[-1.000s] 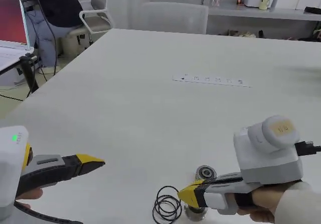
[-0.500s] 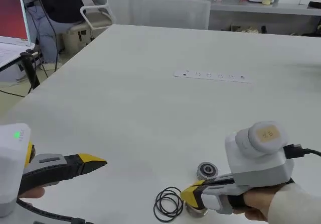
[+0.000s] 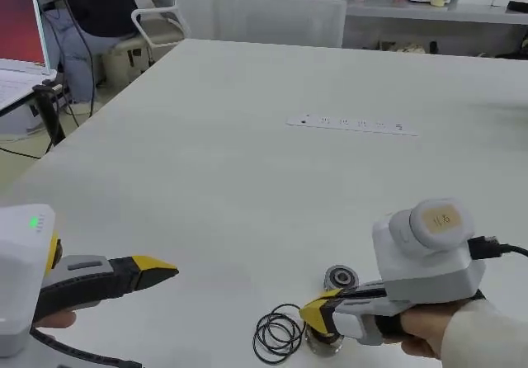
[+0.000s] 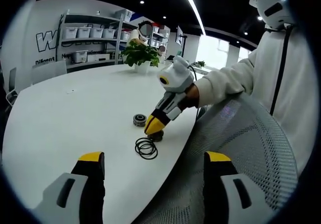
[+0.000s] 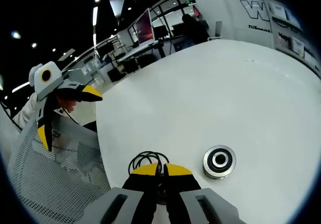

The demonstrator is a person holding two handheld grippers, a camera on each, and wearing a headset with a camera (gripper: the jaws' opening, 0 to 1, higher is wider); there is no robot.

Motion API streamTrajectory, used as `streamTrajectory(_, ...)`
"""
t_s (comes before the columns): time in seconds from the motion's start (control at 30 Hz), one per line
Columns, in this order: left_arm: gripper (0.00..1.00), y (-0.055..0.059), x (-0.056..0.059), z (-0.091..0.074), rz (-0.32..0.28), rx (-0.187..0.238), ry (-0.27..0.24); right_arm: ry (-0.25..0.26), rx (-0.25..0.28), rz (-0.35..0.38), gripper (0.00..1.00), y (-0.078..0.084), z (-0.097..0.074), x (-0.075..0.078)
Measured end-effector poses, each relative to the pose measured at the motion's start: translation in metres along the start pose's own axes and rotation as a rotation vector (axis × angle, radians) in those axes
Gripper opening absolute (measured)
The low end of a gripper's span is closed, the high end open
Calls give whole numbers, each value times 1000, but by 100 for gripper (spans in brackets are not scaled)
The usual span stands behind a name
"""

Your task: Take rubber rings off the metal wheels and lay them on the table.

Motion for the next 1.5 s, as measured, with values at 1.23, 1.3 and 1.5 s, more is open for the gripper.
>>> streamTrajectory(1.23,79,-1,0,0,-15,15,2,0,185,-4,14,-34,-47,0)
streamTrajectory(1.3,79,-1,0,-1,-17,15,3,6,212,8,16,-37,-52,1)
streamTrajectory(1.5,80,-3,0,-1,-17,34,5,-3,273,20,23,-43,-68,1)
Point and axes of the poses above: the centre of the closed fingertips' face, and the gripper's own axes: z roughly forward along the fingers, x roughly to its right, y roughly out of its underside, the point moved 9 cm from there along -z, roughly backward along the fingers, and after that the axes turned 2 degrees about -y, right-handed, at the moved point
